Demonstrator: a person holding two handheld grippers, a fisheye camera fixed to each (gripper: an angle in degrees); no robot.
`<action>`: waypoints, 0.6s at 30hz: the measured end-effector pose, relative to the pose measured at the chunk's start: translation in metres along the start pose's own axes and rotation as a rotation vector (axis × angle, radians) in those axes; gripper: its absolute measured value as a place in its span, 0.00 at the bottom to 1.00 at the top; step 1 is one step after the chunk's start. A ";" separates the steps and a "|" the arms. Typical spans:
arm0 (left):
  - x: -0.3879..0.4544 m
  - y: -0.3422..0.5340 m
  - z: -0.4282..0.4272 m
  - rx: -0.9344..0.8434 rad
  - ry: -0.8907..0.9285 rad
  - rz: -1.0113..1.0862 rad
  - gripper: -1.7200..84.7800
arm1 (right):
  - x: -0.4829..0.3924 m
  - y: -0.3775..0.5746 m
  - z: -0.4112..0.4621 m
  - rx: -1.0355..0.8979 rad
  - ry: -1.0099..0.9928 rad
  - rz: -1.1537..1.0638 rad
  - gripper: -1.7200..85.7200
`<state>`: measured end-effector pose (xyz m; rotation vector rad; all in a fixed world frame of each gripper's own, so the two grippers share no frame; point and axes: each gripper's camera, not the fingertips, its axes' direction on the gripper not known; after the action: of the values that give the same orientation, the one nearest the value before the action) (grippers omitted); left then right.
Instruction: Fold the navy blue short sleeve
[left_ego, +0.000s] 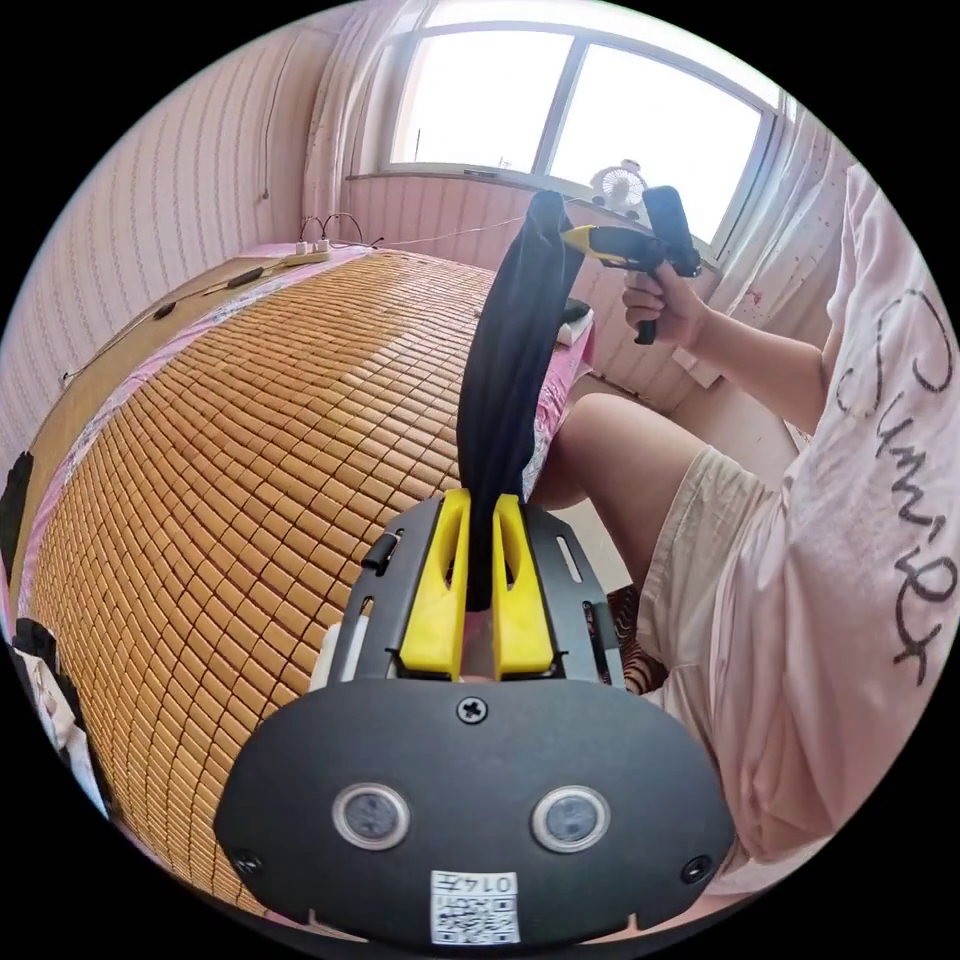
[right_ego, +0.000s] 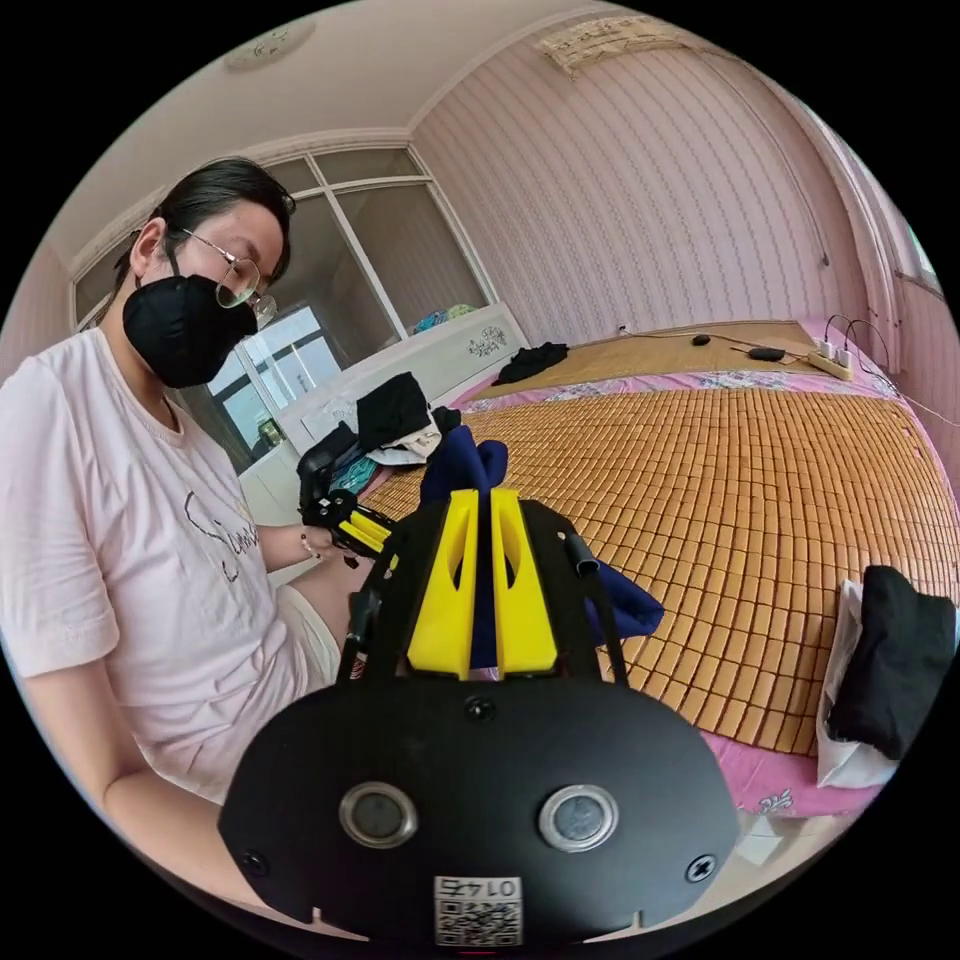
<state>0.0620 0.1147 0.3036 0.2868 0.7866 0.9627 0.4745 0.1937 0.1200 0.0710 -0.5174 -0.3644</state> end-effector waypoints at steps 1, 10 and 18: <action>0.006 -0.009 -0.001 0.000 0.012 0.026 0.05 | -0.004 0.011 -0.025 0.047 0.037 0.026 0.03; 0.054 -0.193 0.039 0.109 0.245 0.264 0.05 | -0.011 0.010 -0.205 0.115 0.490 0.128 0.04; 0.010 -0.349 0.169 -0.036 0.089 -0.047 0.09 | 0.177 -0.035 -0.239 -0.181 0.847 0.567 0.11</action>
<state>0.4031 -0.0528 0.2261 0.1947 0.8527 0.9492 0.7241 0.0917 -0.0093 -0.0970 0.3413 0.1893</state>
